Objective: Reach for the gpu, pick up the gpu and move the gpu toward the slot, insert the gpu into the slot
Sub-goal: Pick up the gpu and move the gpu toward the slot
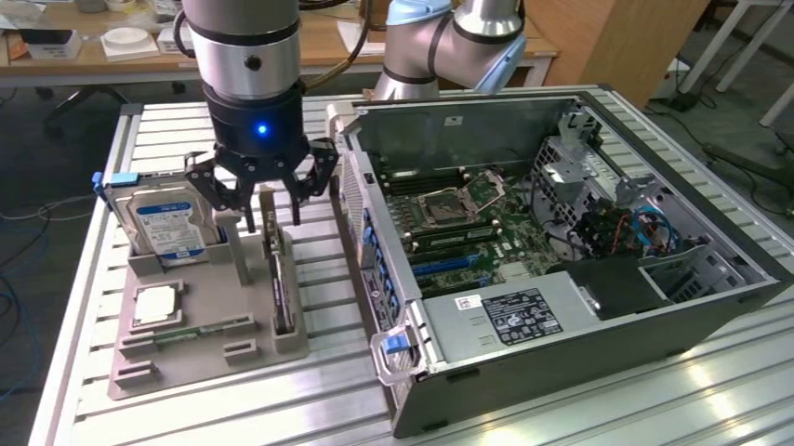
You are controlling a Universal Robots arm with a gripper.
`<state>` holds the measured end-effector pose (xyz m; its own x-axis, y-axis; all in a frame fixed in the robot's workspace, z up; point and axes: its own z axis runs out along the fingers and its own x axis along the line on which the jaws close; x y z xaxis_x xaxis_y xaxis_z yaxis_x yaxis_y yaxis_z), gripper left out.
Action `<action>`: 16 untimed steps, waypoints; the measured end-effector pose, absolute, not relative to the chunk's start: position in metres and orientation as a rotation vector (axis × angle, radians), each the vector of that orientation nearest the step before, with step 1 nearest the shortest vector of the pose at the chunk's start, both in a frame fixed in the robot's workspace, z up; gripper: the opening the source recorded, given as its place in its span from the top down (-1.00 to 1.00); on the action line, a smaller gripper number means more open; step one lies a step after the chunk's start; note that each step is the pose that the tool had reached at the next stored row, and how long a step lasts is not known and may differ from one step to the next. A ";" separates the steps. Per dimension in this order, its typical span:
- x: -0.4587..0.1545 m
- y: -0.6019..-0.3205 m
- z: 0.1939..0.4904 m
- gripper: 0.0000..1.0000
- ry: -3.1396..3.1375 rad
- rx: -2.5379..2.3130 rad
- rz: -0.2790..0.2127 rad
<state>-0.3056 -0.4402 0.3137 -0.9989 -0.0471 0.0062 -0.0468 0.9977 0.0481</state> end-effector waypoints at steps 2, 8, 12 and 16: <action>-0.306 -0.440 0.312 -0.06 -3.133 0.074 -0.075; -0.306 -0.440 0.307 -0.06 -3.133 0.074 -0.075; -0.306 -0.440 0.304 -0.06 -3.133 0.074 -0.075; -0.306 -0.440 0.300 -0.06 -3.133 0.074 -0.075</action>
